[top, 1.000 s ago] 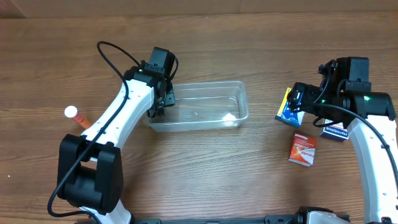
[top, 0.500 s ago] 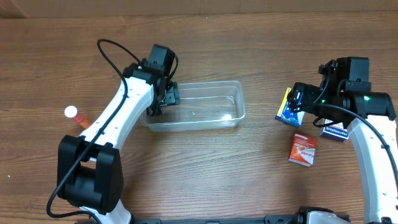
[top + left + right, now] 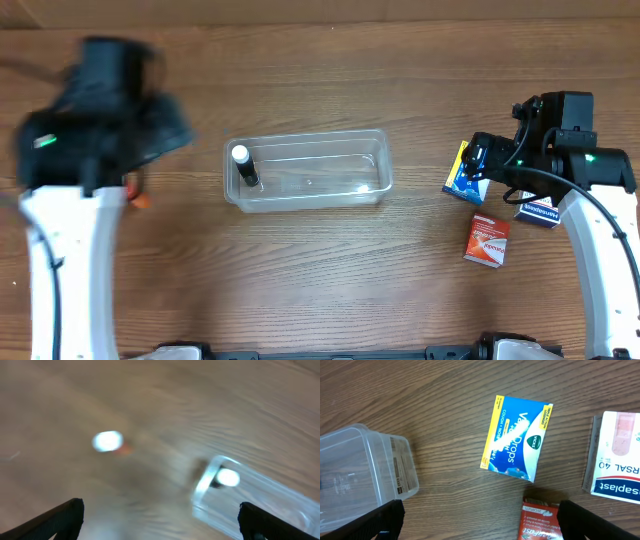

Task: Pack container
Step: 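Move the left gripper to the orange pill bottle and grasp it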

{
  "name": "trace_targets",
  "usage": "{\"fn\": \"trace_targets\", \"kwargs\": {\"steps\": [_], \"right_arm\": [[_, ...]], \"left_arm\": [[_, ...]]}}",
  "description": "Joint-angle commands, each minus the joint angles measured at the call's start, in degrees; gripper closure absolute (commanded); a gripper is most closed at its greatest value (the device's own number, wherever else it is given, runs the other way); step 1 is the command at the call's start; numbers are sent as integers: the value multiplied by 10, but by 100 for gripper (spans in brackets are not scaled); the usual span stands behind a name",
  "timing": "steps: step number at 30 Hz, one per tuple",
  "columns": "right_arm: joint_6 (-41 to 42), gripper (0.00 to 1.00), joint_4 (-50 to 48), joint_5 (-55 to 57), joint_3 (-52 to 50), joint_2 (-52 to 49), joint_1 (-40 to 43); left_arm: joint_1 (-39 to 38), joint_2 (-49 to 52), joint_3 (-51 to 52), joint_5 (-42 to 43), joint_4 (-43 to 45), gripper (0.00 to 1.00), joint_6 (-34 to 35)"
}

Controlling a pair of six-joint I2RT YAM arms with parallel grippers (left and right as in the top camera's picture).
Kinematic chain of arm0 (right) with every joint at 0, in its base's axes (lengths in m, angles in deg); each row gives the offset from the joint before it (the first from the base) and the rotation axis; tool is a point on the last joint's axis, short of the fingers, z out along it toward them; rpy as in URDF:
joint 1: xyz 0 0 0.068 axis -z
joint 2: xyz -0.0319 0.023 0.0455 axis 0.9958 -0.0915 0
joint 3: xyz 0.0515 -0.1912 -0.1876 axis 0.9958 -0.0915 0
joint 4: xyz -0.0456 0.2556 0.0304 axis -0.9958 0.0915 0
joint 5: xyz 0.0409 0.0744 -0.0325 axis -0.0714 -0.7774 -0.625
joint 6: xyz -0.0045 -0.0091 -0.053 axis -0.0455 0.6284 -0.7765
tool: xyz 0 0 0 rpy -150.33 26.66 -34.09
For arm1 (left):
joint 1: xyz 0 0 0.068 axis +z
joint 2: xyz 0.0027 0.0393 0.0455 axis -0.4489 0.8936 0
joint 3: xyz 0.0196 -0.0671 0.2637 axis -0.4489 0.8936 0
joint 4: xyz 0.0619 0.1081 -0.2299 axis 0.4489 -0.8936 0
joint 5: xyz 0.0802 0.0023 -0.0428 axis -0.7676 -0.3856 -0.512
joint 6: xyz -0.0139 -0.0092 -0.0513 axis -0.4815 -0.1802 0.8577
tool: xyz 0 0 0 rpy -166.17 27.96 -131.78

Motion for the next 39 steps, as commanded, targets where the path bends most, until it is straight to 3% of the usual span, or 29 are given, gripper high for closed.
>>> {"fn": "trace_targets", "kwargs": {"steps": [1, 5, 9, 20, 22, 27, 30, 39], "right_arm": [[0, 0, -3, -3, 17, 0, 1], [0, 0, -3, -3, 17, 0, 1], [0, 0, -2, -3, 17, 0, 1], [0, 0, -2, -3, 17, 0, 1], [0, 0, -2, -3, 17, 0, 1], [0, 0, 0, -3, 17, 0, 1], [0, 0, 0, -3, 17, 0, 1], [0, 0, 0, -3, 17, 0, 1]], "left_arm": [[104, 7, 30, 16, -12, 0, 4], [197, 16, 137, 82, 59, 0, -33], [223, 63, 230, 89, 141, 0, -56], [227, 201, 238, 98, 231, 1, -92], [227, 208, 238, 101, 230, 7, -93], [227, 209, 238, 102, 226, 58, -92], [227, 209, 238, 102, 225, 72, -93], [225, 205, 234, 111, 205, 94, -92]]}}
